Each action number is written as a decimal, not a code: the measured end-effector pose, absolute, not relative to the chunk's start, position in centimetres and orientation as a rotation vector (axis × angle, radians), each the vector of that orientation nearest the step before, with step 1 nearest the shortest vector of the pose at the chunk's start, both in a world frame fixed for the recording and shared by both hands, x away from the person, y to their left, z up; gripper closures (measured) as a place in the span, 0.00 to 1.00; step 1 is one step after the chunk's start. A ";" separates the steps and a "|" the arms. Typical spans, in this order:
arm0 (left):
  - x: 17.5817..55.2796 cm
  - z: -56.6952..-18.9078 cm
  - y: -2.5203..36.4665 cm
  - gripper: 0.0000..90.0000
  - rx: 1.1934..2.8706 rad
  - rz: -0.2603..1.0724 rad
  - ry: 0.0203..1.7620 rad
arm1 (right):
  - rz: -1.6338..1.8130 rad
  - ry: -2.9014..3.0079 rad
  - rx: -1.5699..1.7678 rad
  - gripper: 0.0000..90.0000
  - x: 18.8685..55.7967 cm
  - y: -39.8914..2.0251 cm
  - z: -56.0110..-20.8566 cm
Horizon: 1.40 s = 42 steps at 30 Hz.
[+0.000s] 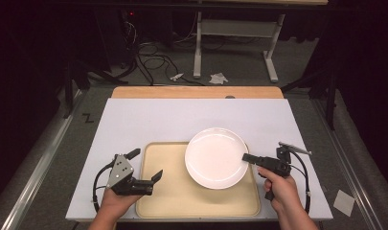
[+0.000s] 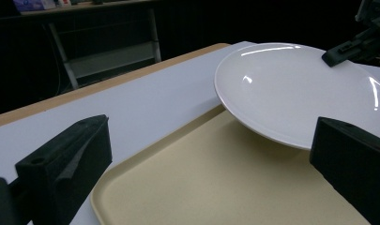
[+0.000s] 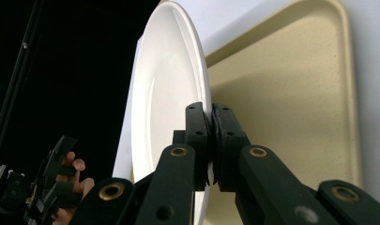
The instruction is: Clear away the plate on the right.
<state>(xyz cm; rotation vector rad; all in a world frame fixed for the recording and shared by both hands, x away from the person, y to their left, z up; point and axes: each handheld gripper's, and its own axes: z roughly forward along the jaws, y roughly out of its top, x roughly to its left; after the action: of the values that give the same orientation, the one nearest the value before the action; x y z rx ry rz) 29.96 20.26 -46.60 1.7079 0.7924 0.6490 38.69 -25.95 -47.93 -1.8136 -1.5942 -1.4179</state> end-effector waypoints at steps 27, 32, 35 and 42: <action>30.0 -46.7 20.1 0.00 1.714 0.641 0.794 | -1.317 -1.709 -1.718 0.99 38.4 -21.9 -49.0; 30.0 -46.7 20.1 0.00 1.715 0.640 0.792 | -1.283 -1.733 -1.703 0.98 38.3 -21.1 -49.3; 30.0 -46.7 20.1 0.00 1.716 0.639 0.793 | -1.276 -1.740 -1.697 0.98 38.2 -20.6 -49.6; 30.0 -46.7 20.1 0.00 1.716 0.639 0.792 | -1.260 -1.754 -1.703 0.98 38.3 -20.3 -49.8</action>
<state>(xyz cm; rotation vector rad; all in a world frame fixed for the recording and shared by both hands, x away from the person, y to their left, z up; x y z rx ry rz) 29.95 20.13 -46.70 1.7157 0.7923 0.6392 38.30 -20.28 -49.75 -1.7032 -1.7544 -1.2600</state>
